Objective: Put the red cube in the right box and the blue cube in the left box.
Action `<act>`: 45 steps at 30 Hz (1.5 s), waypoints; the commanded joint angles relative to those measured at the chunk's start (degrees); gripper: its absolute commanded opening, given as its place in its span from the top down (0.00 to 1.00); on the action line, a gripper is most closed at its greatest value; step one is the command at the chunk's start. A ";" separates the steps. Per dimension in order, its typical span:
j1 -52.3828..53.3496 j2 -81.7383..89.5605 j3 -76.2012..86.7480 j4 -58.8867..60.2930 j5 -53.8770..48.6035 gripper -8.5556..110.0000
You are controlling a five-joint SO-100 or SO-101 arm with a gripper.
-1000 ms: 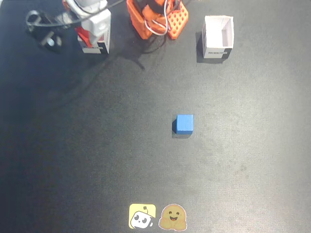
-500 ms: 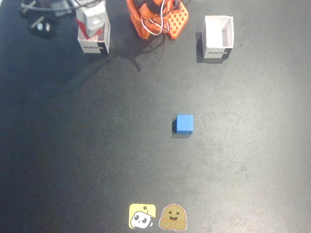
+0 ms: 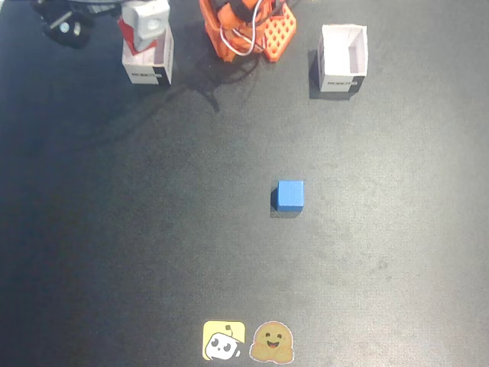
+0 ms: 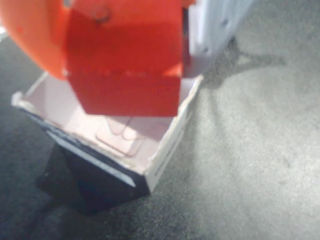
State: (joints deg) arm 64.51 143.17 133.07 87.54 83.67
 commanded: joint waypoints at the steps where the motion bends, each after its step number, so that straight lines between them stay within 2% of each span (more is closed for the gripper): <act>1: -0.44 2.64 -0.35 -0.97 -2.11 0.82; 19: -1.14 0.79 1.85 -1.41 6.86 0.82; 38: 7.12 -1.76 4.83 -4.75 6.24 0.82; 45: 7.12 -1.58 5.01 -5.01 5.45 0.78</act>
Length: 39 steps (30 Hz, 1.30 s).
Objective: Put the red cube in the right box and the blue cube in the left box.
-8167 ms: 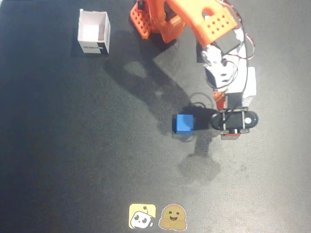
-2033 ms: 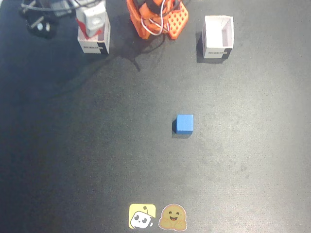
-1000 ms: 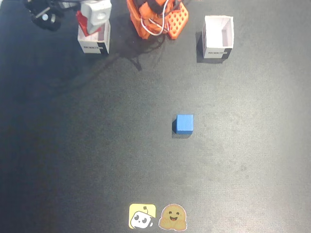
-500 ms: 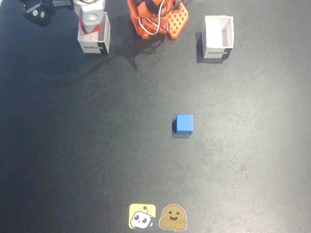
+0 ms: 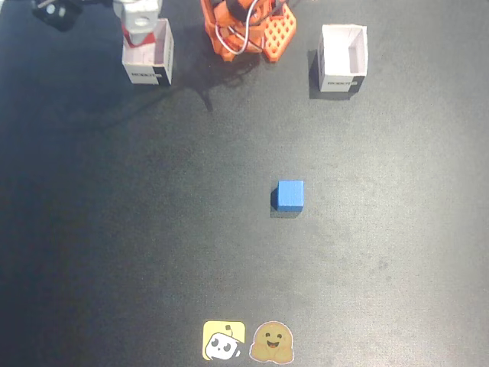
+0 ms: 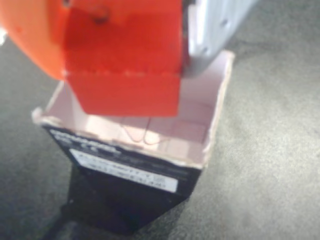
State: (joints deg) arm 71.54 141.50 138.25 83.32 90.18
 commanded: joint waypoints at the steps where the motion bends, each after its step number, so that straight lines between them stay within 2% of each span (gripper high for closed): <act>1: 0.09 0.26 -0.09 -0.79 -1.05 0.78; 6: 0.09 0.35 0.26 -1.49 -2.20 0.77; 14: -1.32 0.26 0.00 -1.41 -1.41 0.92; 19: -6.86 1.58 -0.79 -1.76 -1.14 0.93; 30: -30.32 7.91 -2.02 -1.76 -3.69 0.93; 39: -51.59 7.38 -0.97 -3.25 -0.18 0.93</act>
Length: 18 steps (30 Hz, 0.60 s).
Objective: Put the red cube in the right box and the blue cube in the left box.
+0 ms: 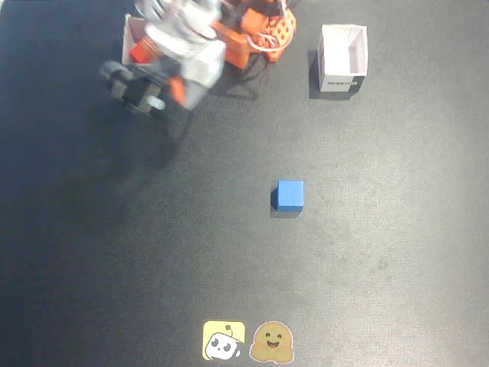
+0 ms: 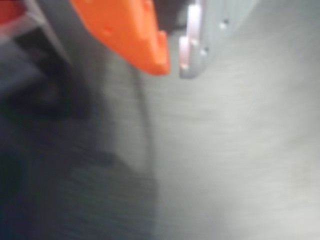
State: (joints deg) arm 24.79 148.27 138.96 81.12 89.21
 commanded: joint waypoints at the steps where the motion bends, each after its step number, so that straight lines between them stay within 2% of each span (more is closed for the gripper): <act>1: -6.42 0.70 -1.49 -1.14 0.97 0.93; 18: -29.97 0.97 4.13 -7.73 3.87 0.93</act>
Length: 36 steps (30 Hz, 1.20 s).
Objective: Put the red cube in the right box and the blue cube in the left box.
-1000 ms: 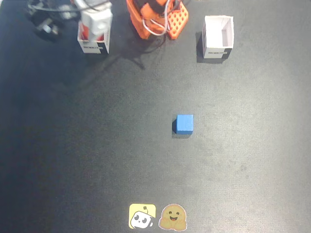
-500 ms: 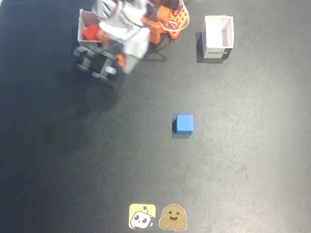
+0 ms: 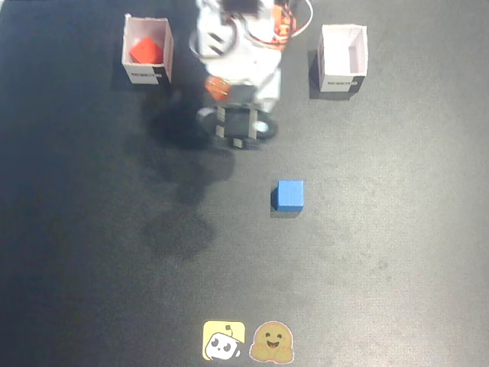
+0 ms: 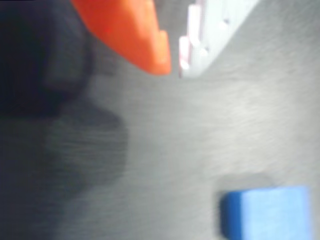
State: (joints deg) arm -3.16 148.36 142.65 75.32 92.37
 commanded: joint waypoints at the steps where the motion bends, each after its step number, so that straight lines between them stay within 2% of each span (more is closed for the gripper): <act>1: -2.64 0.62 0.97 -2.37 0.88 0.93; 7: -6.33 0.53 2.29 -2.46 2.46 0.93; 14: -5.27 -0.97 3.87 -4.13 2.20 0.93; 20: -9.93 -2.37 3.52 -7.12 5.45 0.93; 27: -15.21 -8.17 2.29 -13.45 10.11 0.93; 36: -15.47 -17.93 -3.34 -16.52 11.87 0.92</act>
State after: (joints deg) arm -18.28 132.28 144.67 59.59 103.97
